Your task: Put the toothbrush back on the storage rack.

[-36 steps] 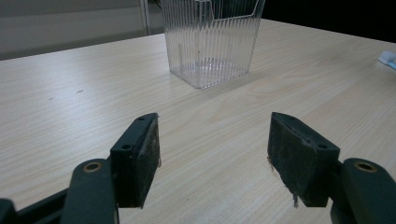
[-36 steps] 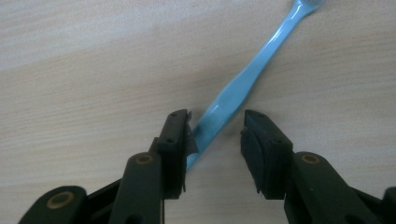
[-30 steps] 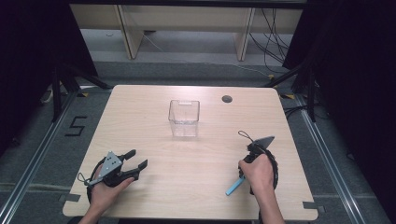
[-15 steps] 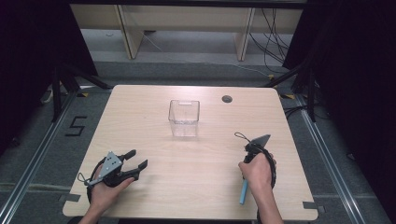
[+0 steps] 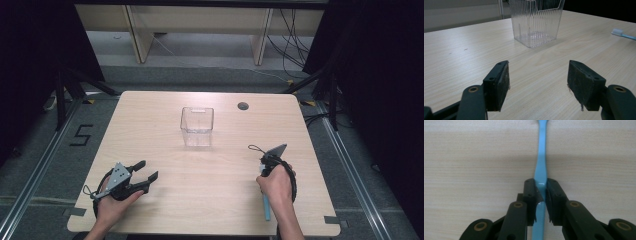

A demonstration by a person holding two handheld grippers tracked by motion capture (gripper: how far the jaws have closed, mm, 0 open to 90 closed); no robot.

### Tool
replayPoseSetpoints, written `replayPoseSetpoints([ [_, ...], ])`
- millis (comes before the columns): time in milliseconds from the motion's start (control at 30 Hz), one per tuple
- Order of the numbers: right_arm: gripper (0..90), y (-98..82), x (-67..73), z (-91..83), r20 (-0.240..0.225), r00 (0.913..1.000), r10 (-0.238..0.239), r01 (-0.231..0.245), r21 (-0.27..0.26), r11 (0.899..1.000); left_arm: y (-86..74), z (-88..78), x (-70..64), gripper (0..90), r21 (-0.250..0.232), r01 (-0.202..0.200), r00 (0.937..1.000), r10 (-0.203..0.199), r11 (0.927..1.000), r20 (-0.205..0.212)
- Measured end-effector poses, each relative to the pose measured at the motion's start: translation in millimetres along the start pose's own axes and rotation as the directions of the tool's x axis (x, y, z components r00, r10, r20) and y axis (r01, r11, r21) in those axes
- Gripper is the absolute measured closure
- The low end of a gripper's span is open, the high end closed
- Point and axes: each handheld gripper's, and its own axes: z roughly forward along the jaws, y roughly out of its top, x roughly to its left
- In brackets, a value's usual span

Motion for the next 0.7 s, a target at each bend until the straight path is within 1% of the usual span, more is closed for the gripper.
replayPoseSetpoints([
  [33,79.2,-0.8,-1.2,1.3,-0.006,0.9999,-0.010,0.010,-0.013,1.000,0.0,0.0,0.0,33.7,0.000,0.000,1.0000,0.000,1.0000,0.000],
  [67,79.2,-1.8,-2.2,-0.7,0.019,0.9986,-0.050,0.050,-0.001,0.999,0.0,0.0,0.1,33.7,0.000,-0.001,1.0000,0.001,1.0000,0.001],
  [100,79.2,-2.4,3.8,-2.4,0.004,0.9998,0.018,-0.018,0.012,1.000,0.0,0.0,0.2,33.7,0.000,0.000,1.0000,0.000,1.0000,0.000],
  [133,79.2,-2.7,2.2,-3.0,-0.012,0.9999,-0.010,0.010,-0.008,1.000,0.0,0.0,0.2,33.7,0.001,0.000,1.0000,0.000,1.0000,0.000],
  [167,79.2,-3.6,4.0,-2.3,-0.005,1.0000,0.001,-0.001,-0.032,0.999,0.0,0.1,0.1,33.7,0.001,0.001,1.0000,-0.001,1.0000,0.000],
  [200,79.2,-7.0,4.9,-1.8,-0.026,0.9996,-0.013,0.011,-0.062,0.998,0.0,0.1,0.0,33.7,0.001,0.001,1.0000,-0.001,1.0000,0.000],
  [233,79.2,-6.6,6.4,-4.6,-0.020,0.9998,0.002,-0.003,-0.047,0.999,0.0,0.1,0.0,33.7,0.001,0.000,1.0000,0.000,1.0000,0.000],
  [267,79.2,-8.2,4.2,-6.0,-0.017,0.9984,-0.054,0.053,-0.077,0.996,0.0,0.1,-0.1,33.7,0.001,-0.001,1.0000,0.001,1.0000,0.000],
  [300,79.2,-9.4,4.3,-7.0,-0.014,0.9981,-0.059,0.058,-0.091,0.994,0.0,0.0,-0.1,33.8,0.001,-0.002,1.0000,0.002,1.0000,0.000],
  [333,79.2,-11.1,3.8,-8.3,-0.016,0.9963,-0.085,0.082,-0.120,0.989,0.0,-0.1,-0.2,33.7,0.001,-0.001,1.0000,0.001,1.0000,0.001],
  [367,79.2,-13.4,8.1,-11.4,-0.032,0.9985,-0.045,0.041,-0.114,0.993,0.0,-0.1,-0.2,33.7,0.000,-0.001,1.0000,0.001,1.0000,0.001],
  [400,79.1,-14.7,3.2,-12.5,-0.025,0.9926,-0.119,0.113,-0.162,0.980,0.0,-0.1,-0.1,33.7,0.000,-0.001,1.0000,0.001,1.0000,0.001],
  [467,79.1,-17.7,3.2,-15.5,-0.038,0.9907,-0.131,0.120,-0.204,0.971,0.0,-0.1,-0.2,33.7,0.001,0.000,1.0000,0.000,1.0000,0.001],
  [533,79.1,-22.1,2.9,-19.0,-0.066,0.9838,-0.166,0.143,-0.264,0.954,0.1,0.0,-0.1,33.8,0.001,-0.004,1.0000,0.004,1.0000,0.002],
  [567,79.1,-24.4,2.7,-20.0,-0.066,0.9800,-0.188,0.161,-0.294,0.942,0.1,0.0,-0.1,33.8,0.000,-0.004,1.0000,0.004,1.0000,0.002],
  [600,79.1,-26.2,2.7,-20.7,-0.089,0.9738,-0.209,0.171,-0.319,0.932,0.1,0.0,-0.1,33.7,0.001,-0.003,1.0000,0.003,1.0000,0.001],
  [633,79.1,-28.8,2.5,-22.0,-0.098,0.9663,-0.238,0.192,-0.341,0.920,0.0,0.0,-0.2,33.8,0.001,-0.001,1.0000,0.001,1.0000,0.000],
  [667,79.1,-30.7,2.4,-21.7,-0.092,0.9604,-0.263,0.211,-0.377,0.902,0.0,-0.1,-0.3,33.7,0.001,-0.001,1.0000,0.001,1.0000,0.000],
  [700,79.1,-32.4,2.1,-21.2,-0.097,0.9509,-0.294,0.232,-0.407,0.884,0.0,-0.2,-0.3,33.7,0.001,-0.002,1.0000,0.002,1.0000,0.000],
])
